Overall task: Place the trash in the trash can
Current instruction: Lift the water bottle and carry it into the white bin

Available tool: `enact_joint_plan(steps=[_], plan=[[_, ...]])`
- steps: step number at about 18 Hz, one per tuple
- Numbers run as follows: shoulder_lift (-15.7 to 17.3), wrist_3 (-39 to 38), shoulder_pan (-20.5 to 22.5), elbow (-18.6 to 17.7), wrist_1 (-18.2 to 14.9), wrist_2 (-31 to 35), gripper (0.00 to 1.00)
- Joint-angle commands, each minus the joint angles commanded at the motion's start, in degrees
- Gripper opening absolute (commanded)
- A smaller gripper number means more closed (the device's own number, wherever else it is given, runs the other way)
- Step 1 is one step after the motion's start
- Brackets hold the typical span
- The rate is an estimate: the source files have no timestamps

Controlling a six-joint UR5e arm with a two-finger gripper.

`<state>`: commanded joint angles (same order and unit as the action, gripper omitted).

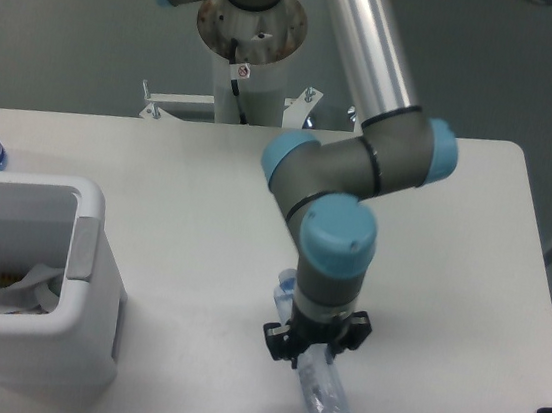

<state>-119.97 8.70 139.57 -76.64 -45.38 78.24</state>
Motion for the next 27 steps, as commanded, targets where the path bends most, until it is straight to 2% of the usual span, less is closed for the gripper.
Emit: enact_joint_plan(steps=[2,5,11,16,23,27], plan=[[0.53,-0.44,0.26,1.92,2.22,-0.8,0.56],[2.1,-0.7,0.26,5.09,2.22,-2.29,0.56],[7.9,-3.6,-1.05,5.36,2.31,-7.47,0.56],[11.34,-6.41,-7.28,5.28,2.31,-8.45,0.56],[12.57,-10.28,-16.86,4.84,2.31,-8.36,0.56],[12.92,-11.6,-21.26,2.3,2.22,-8.36,0.56]])
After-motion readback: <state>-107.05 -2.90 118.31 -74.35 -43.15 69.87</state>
